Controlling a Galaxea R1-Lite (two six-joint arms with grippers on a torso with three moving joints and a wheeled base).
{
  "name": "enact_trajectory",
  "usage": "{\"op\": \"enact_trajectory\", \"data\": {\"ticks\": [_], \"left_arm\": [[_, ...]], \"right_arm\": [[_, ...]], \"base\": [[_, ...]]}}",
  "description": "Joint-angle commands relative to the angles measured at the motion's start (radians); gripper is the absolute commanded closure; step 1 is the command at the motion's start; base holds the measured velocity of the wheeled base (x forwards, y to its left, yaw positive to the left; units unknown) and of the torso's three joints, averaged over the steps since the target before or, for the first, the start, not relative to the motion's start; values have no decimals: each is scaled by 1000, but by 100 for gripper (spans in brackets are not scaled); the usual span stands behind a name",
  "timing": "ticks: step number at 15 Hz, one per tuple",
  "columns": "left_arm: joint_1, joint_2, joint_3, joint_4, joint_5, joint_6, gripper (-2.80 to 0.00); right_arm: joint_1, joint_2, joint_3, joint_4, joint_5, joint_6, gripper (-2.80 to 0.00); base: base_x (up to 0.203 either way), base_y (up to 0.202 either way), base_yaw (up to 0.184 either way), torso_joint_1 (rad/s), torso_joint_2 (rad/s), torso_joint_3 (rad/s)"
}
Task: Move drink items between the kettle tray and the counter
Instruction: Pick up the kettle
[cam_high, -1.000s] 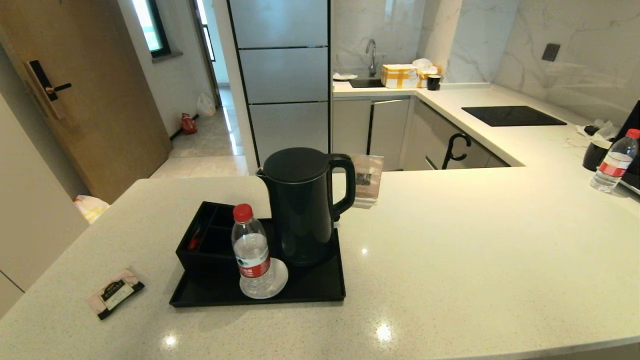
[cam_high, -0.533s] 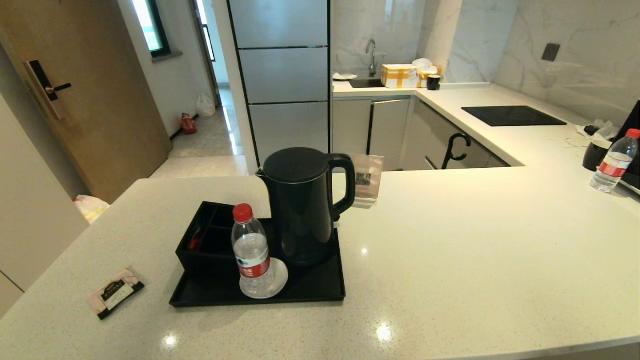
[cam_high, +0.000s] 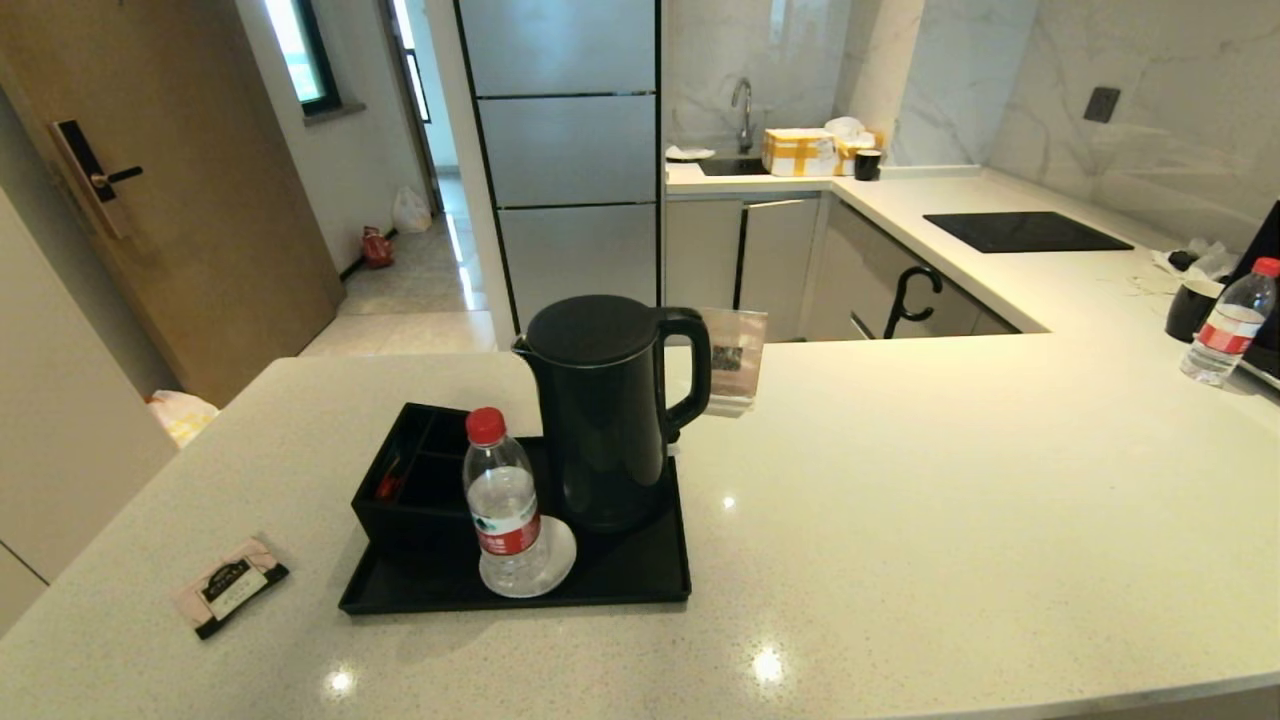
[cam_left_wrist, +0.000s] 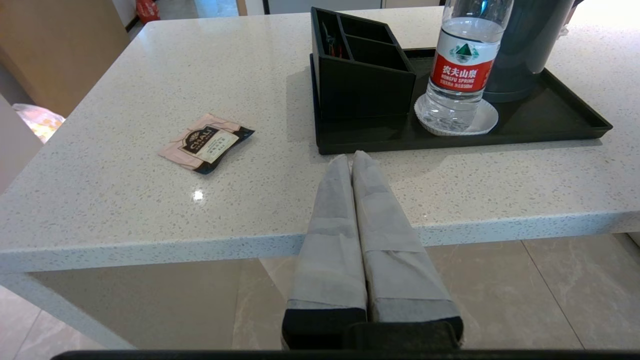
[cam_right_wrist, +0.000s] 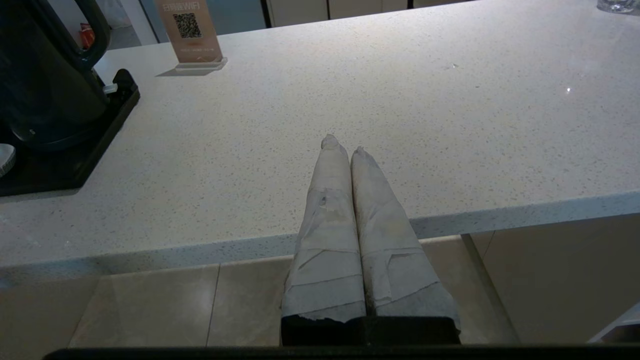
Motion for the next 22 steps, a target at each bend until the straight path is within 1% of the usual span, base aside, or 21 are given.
{"op": "enact_trajectory", "data": {"ticks": [1,13,15,16,19,21,22], "left_arm": [[0,0,0,0,0,0,0],[0,-1,0,0,0,0,0],[0,0,0,0,0,2,0],[0,0,0,0,0,2,0],[0,0,0,0,0,2,0],[0,0,0,0,0,0,0],[0,0,0,0,0,0,0]], "right_arm": [[0,2,0,0,0,0,0],[0,2,0,-2,0,-1,0],[0,0,0,-1,5,-35,0],[0,0,0,1,9,-83,0],[0,0,0,1,9,-84,0],[0,2,-31,75,3,-55,0],[0,12,-44,91,2,-53,0]], "base": [[0,0,0,0,0,0],[0,0,0,0,0,0],[0,0,0,0,0,0],[0,0,0,0,0,0],[0,0,0,0,0,0],[0,0,0,0,0,0],[0,0,0,0,0,0]]}}
